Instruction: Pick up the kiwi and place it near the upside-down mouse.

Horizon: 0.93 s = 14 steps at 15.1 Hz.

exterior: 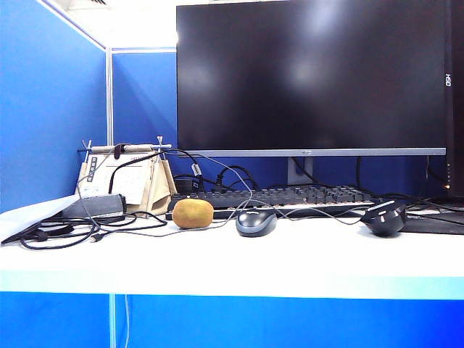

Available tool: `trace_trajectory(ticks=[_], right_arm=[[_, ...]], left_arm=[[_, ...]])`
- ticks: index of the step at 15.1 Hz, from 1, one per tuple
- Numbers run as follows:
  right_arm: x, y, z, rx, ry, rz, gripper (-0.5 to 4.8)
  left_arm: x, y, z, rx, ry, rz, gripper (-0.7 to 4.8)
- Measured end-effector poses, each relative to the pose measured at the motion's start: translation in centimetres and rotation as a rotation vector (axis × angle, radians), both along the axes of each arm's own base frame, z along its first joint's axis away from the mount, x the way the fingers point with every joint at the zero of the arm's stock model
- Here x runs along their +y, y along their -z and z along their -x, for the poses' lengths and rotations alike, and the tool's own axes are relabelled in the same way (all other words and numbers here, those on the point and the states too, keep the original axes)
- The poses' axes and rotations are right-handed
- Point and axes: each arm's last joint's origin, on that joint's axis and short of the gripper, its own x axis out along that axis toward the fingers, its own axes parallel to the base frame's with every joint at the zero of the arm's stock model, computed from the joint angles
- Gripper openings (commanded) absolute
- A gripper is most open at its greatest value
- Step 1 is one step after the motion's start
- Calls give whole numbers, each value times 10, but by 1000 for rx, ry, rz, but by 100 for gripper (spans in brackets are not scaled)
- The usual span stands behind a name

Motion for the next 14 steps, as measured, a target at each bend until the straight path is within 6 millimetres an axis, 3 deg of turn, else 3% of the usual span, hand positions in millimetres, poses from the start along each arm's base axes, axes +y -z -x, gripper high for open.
trace_trajectory(ticks=[6, 8, 9, 10, 11, 13, 14], right_arm=[[0, 0, 0, 1, -8, -2, 14], [1, -1, 0, -5, -27, -11, 89], [2, -4, 0, -27, -52, -30, 201], [3, -11, -2, -93, -74, -67, 234], [4, -21, -3, -186, -74, -118, 234], [2, -45, -2, -299, -53, -170, 236], [1, -60, 0, -357, -53, -200, 252]], left_arm=[[-1, 0, 1, -11, 77, -32, 30], [-5, -7, 1, -11, 180, 0, 29], [-7, -19, -1, -50, 225, 5, 29], [-10, -41, -4, -155, 255, 15, 29], [-12, -66, -6, -272, 258, 36, 29], [-14, -96, -9, -437, 268, 40, 55], [-16, -104, -12, -472, 276, 15, 165]])
